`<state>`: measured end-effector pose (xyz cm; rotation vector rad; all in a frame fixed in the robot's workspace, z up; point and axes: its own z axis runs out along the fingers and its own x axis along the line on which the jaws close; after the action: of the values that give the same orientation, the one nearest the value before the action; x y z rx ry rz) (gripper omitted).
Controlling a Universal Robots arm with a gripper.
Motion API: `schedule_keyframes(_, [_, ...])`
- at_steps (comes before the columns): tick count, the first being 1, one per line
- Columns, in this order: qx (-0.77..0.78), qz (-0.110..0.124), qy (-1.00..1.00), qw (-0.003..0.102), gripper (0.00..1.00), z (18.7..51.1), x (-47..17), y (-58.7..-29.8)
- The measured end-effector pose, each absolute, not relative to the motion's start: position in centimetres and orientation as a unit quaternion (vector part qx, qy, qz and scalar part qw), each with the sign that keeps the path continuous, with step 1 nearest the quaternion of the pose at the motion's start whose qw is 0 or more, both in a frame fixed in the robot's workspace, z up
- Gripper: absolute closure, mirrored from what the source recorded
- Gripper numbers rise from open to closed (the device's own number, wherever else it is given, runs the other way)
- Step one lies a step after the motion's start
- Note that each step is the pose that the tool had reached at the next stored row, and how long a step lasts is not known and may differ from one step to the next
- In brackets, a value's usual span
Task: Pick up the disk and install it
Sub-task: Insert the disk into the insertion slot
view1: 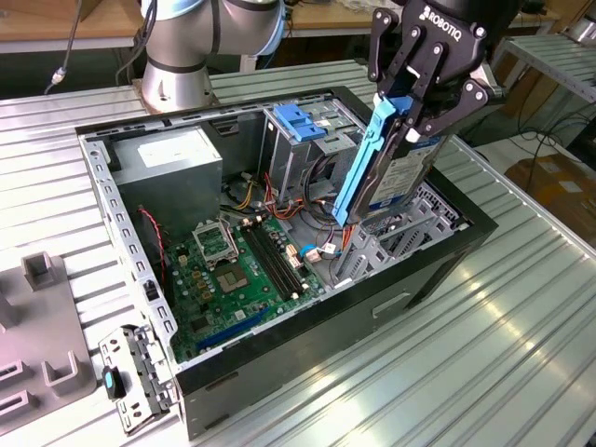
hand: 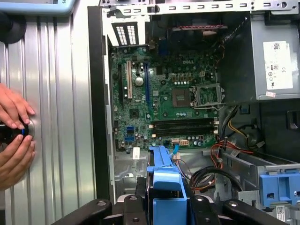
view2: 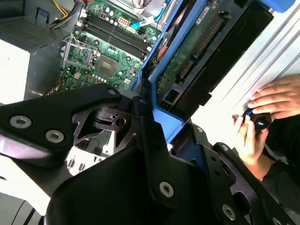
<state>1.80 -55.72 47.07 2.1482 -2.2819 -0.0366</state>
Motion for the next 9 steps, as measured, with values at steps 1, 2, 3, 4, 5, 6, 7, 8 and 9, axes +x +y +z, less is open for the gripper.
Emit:
schedule_keyframes(1, [0.685, -0.012, -0.728, 0.004, 0.63, 47.0, 1.9, -55.8])
schedule_keyframes(2, [0.685, -0.012, -0.729, 0.004, 0.63, 46.9, 2.0, -55.8])
schedule_keyframes(3, [0.684, -0.012, -0.729, 0.004, 0.63, 46.8, 2.1, -55.9])
schedule_keyframes(4, [0.684, -0.012, -0.729, 0.004, 0.63, 46.7, 2.2, -56.0])
schedule_keyframes(5, [0.684, -0.012, -0.730, 0.004, 0.63, 46.6, 2.4, -56.0])
schedule_keyframes(6, [0.684, -0.012, -0.730, 0.004, 0.63, 46.4, 2.8, -56.1])
schedule_keyframes(7, [0.684, -0.012, -0.730, 0.004, 0.63, 46.3, 3.2, -56.1])
schedule_keyframes(8, [0.684, -0.012, -0.730, 0.004, 0.63, 46.2, 3.7, -56.1])
schedule_keyframes(9, [0.683, -0.012, -0.730, 0.004, 0.63, 46.2, 4.3, -56.1])
